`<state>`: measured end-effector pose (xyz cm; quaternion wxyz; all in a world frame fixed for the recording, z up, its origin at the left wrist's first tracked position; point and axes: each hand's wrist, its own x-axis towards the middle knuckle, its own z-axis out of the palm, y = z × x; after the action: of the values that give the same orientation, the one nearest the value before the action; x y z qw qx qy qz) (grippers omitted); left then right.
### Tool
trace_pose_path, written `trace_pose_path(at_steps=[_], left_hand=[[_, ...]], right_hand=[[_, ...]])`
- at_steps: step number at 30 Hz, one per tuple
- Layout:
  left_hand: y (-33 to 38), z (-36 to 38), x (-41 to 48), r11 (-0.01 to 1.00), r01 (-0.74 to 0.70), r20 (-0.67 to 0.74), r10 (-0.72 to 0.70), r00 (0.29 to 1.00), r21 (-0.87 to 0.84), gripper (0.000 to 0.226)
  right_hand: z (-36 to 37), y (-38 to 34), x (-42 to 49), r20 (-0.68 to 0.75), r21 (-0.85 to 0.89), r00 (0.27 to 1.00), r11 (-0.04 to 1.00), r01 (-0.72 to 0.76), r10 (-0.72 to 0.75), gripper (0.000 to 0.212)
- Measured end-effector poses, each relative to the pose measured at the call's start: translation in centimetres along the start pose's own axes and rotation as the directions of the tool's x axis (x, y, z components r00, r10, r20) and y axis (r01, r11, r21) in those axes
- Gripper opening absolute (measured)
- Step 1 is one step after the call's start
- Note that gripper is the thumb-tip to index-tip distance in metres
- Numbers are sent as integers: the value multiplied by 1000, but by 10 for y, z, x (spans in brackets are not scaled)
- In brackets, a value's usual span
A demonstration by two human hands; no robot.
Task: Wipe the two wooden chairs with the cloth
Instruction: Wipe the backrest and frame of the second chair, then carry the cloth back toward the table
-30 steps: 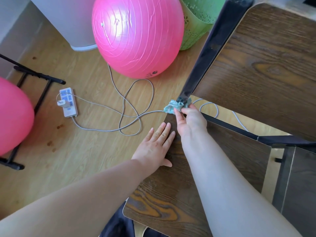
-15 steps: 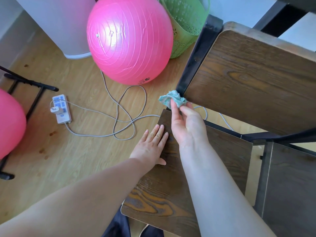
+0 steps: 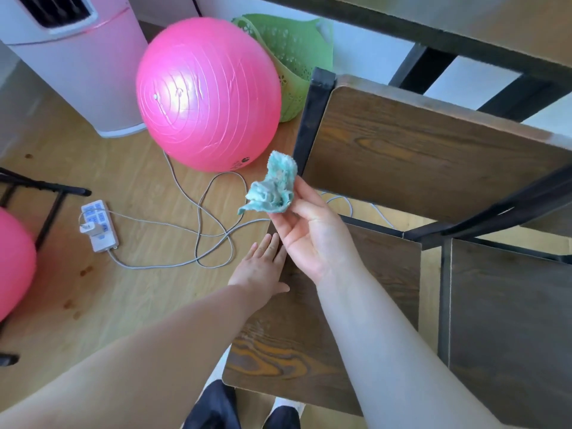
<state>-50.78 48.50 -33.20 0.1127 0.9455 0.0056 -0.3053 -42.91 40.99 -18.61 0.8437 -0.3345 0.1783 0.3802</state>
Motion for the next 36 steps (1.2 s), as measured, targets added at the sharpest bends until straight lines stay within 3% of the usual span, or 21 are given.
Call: trace_pose_path(at_steps=[5,8,11,15,20,24,32,34,36], left_hand=[[7,-44,-33,967,-18,-117,-12,993,-253,62],[15,-78,-54,878,-11,-225,-111,968,-479,38],[28,-117,-73,717,88,-150,-262,953,-692,36],[53,-150,-93,380,68,-62,-320,945,-922,34],[86,-182,-130,224,41,-11,-226,974,-974,32],[108,-214,-159,246,-30,-61,-120,991,-969,23],[126,-295,-196,303,-129,-141,-17,990,-944,18],[127,-314,-204,280,-143,-149,1,989,-949,16],[127,-332,-213,241,-157,-158,14,987,-958,16]], right_hand=[[7,-32,-46,-62,-167,993,982,86,-98,40],[4,-53,-77,-187,-335,956,929,154,-226,35],[-8,-66,-103,-273,-608,887,781,139,-371,38],[-17,-71,-134,-260,-826,820,558,85,-509,42],[-2,-73,-178,-189,-944,826,331,-3,-531,39],[22,-78,-214,-123,-962,838,271,30,-532,39],[79,-112,-263,-79,-983,762,177,47,-642,25],[94,-119,-269,-96,-983,717,178,40,-691,24],[108,-126,-273,-134,-966,692,249,69,-710,33]])
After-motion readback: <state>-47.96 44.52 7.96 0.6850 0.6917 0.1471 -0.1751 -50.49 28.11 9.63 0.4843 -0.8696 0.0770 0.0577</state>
